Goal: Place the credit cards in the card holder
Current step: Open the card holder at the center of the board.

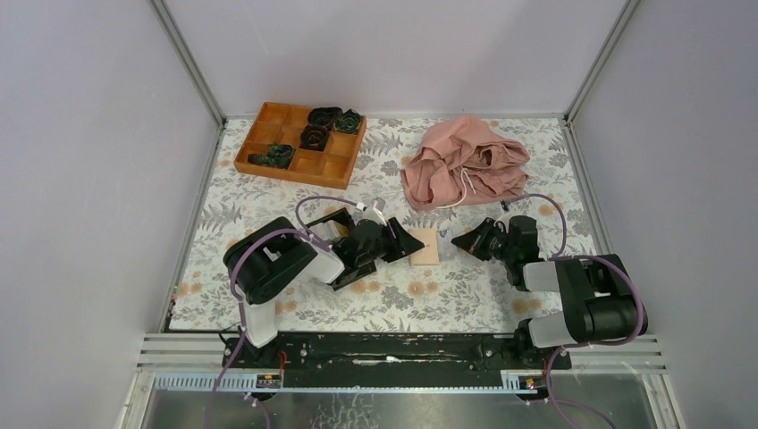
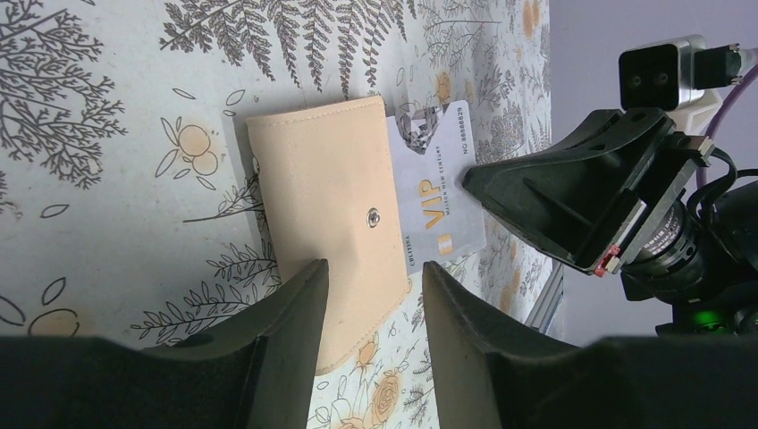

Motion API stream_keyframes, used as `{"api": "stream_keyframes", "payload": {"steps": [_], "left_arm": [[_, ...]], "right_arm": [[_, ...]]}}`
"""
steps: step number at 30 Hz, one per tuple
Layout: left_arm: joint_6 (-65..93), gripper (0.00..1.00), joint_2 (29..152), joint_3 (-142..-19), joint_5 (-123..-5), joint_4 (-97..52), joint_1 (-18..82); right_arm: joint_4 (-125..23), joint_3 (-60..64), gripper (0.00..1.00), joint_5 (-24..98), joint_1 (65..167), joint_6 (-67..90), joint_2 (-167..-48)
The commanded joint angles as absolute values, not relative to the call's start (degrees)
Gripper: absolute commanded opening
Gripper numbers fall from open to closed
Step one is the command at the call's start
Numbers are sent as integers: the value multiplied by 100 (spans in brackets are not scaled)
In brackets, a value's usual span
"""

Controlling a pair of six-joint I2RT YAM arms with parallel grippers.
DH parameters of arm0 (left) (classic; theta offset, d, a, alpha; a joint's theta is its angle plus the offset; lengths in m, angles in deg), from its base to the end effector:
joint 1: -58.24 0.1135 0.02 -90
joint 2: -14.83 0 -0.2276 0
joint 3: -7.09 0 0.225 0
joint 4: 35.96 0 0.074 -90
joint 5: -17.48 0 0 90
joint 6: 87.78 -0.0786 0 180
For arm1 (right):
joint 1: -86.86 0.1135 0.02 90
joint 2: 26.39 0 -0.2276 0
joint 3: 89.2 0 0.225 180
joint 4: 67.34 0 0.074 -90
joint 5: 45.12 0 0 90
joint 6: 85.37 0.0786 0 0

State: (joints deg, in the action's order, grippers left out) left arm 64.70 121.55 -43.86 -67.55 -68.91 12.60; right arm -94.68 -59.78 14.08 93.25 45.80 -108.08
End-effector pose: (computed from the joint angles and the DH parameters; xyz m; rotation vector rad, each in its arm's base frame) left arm 0.2415 -0.2567 0.0864 -0.2611 2.2000 -1.2472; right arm 0.2471 0.0682 0.1011 0.2717 2.0855 1.0549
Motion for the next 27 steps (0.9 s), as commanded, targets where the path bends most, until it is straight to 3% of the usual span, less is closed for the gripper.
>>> {"api": "stream_keyframes", "payload": {"steps": [1,27], "left_arm": [[6462,51,12294,-4248,-6777,-6891,1333],[6449,51,12488,-4256,-6728,-6909,1341]], "right_arm": [[-9724,-5992,0,1485,9406,4470,-10877],[-11311,-6268,0,967,9519,5404,-11392]]}}
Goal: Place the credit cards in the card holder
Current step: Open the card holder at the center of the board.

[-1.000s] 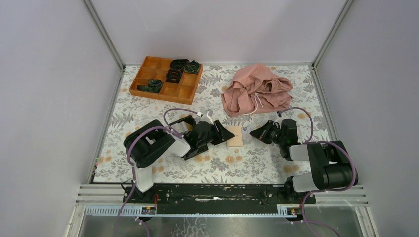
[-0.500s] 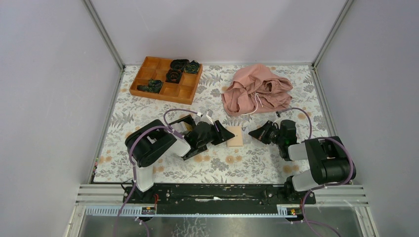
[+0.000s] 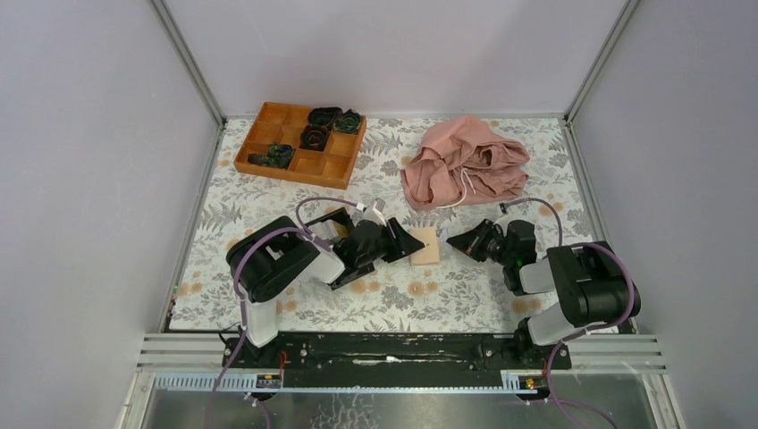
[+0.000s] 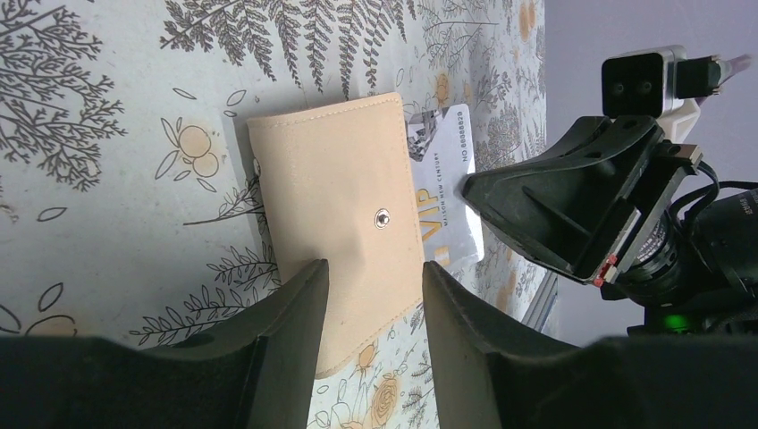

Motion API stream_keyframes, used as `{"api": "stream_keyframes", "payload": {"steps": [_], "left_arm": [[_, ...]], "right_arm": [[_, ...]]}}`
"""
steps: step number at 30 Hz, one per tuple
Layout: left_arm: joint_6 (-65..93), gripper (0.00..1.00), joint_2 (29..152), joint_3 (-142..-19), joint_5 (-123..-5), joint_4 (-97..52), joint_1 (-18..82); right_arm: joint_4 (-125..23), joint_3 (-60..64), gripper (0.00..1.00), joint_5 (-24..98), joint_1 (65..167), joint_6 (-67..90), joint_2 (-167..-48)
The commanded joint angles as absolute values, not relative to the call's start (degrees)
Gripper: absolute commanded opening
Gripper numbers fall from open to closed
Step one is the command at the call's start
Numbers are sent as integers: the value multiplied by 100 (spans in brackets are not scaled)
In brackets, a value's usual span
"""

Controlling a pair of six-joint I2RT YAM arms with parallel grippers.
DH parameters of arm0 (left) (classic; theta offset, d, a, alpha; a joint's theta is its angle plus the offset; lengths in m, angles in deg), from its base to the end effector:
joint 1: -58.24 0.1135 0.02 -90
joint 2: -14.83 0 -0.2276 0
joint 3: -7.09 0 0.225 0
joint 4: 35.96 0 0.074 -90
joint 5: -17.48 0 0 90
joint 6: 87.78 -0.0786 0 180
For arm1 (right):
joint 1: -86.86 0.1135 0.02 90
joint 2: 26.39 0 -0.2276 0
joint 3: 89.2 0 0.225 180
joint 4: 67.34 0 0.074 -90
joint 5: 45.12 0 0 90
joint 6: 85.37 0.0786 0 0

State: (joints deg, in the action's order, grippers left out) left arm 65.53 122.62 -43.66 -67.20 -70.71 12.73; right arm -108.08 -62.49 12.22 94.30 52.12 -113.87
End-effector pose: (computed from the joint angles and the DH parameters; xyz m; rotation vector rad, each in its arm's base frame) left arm 0.2421 -0.2568 0.0837 -0.2739 2.1943 -1.2655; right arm 0.2439 0.0746 0.0965 0.3005 2.0254 1.1689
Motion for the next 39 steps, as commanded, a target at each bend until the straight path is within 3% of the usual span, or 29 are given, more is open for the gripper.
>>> {"api": "stream_keyframes", "payload": {"steps": [1,7,17,39], "left_arm": [[6449,51,12489,-4256,-6733,-6909,1335],[6432,51,12446,-4224,-6739,-6865,1332],[6390,51,12424,-4278,-6717,-6788,1368],[6401,50,12496,-4229,-6694,-6851,1368]], "right_arm": [[-11339,-6266,0,960,9527,5418,-11400],[-11425,-6297,0,1026,9534,5459,-11427],[-9559,-6034,0,1803,9538,4451,-10576],[-10499,-6161,0,1366,9539,5105,-10847]]}}
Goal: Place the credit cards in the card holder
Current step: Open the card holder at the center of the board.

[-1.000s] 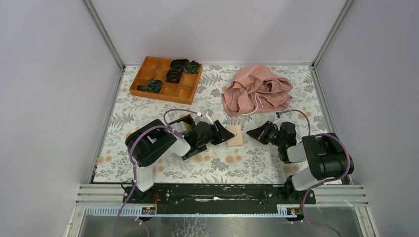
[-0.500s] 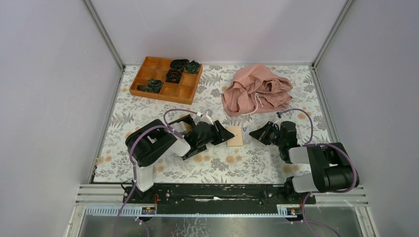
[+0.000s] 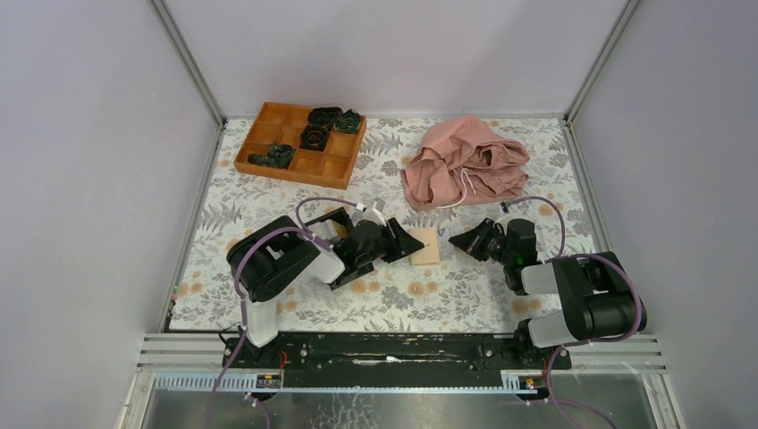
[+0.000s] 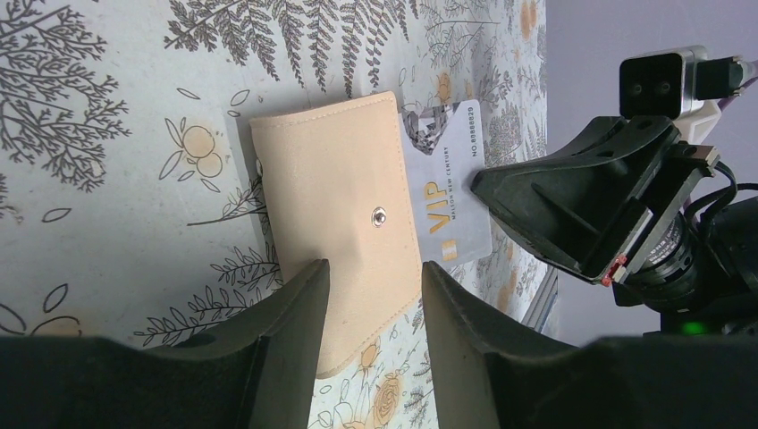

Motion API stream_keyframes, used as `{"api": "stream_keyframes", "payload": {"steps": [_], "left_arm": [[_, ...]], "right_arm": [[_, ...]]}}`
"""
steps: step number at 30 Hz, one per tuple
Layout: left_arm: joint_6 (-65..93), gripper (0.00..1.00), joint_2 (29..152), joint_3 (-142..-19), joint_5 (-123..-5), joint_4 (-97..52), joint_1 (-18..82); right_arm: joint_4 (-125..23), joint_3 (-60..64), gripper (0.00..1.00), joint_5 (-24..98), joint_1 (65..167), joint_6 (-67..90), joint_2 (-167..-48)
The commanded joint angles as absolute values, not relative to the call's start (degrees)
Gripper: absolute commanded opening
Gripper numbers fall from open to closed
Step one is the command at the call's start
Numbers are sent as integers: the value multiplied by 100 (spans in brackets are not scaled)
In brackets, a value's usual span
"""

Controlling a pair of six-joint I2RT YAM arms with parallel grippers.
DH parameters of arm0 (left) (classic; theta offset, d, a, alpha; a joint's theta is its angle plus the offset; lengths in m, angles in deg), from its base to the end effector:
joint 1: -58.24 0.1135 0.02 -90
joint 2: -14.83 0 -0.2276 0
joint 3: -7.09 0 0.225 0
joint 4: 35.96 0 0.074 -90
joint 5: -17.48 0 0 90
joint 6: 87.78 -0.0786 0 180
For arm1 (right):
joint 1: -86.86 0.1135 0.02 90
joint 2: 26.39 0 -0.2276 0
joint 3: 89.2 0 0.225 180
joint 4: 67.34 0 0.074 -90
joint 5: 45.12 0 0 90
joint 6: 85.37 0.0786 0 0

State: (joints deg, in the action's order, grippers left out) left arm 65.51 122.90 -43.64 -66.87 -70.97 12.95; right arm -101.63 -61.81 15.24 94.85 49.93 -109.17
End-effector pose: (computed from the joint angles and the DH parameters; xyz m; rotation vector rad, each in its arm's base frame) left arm 0.2427 -0.2562 0.0826 -0.2737 2.1960 -1.2676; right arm 0.2441 0.0735 0.1029 0.2991 2.0333 1.1003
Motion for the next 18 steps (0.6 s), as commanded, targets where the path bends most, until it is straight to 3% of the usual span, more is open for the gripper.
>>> {"api": "stream_keyframes", "payload": {"steps": [1,18], "left_arm": [[6401,50,12493,-4229,-6688,-6855,1364],[6469,50,12544,-4196,-6649,-6974,1366]], "right_arm": [[-10465,-6162,0,1368,9539,5098,-10815],[-10661,-6226,0,1310,9547,5230,-10864]]}}
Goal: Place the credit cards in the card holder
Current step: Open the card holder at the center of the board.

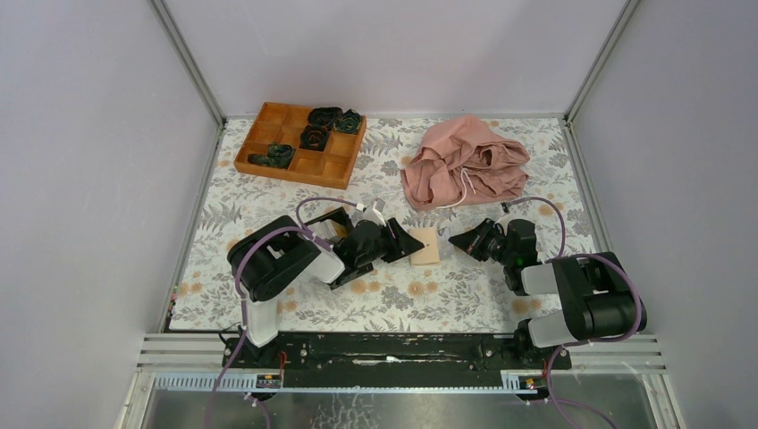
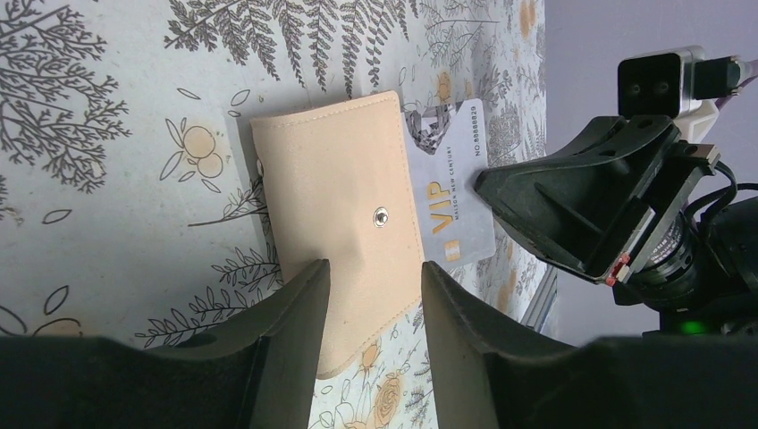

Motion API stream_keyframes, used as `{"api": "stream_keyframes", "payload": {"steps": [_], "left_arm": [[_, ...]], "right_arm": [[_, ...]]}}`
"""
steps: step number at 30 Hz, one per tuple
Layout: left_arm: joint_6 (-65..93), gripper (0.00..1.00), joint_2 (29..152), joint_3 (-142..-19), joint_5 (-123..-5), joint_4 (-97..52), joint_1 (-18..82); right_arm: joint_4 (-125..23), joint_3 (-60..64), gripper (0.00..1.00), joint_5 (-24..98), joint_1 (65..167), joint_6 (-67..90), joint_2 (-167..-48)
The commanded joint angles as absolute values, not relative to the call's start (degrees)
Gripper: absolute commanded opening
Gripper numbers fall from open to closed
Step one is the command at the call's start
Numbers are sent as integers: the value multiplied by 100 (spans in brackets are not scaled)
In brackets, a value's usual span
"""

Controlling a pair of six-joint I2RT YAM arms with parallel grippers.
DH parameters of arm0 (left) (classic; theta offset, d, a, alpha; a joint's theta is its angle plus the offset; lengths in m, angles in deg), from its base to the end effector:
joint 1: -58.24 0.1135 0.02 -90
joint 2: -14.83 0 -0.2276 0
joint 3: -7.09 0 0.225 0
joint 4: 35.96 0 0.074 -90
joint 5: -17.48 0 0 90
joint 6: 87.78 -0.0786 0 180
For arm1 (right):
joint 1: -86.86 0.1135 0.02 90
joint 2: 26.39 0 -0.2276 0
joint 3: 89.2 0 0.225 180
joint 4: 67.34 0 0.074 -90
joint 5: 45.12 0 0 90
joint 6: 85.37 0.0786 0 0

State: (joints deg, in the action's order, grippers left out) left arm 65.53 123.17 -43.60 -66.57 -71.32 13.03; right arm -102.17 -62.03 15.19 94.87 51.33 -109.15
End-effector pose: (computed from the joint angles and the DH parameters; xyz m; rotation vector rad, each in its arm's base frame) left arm 0.2428 -0.2561 0.0817 -0.2718 2.1971 -1.2719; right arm 0.2436 0.0736 0.1032 0.3205 2.0293 1.1168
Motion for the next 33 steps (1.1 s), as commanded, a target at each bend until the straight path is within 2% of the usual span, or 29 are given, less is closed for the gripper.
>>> {"api": "stream_keyframes", "payload": {"steps": [1,24,33], "left_arm": [[6471,50,12548,-4195,-6639,-6984,1371],[6512,50,12576,-4129,-6541,-7122,1365],[6474,50,12309,-4089,-6497,-7043,1364]], "right_arm": [[-10701,-6242,0,1312,9547,5248,-10877],[-11297,-6342,0,1513,9964,5517,-11212],[-10476,-6076,0,1812,10256,5331,-10585]]}}
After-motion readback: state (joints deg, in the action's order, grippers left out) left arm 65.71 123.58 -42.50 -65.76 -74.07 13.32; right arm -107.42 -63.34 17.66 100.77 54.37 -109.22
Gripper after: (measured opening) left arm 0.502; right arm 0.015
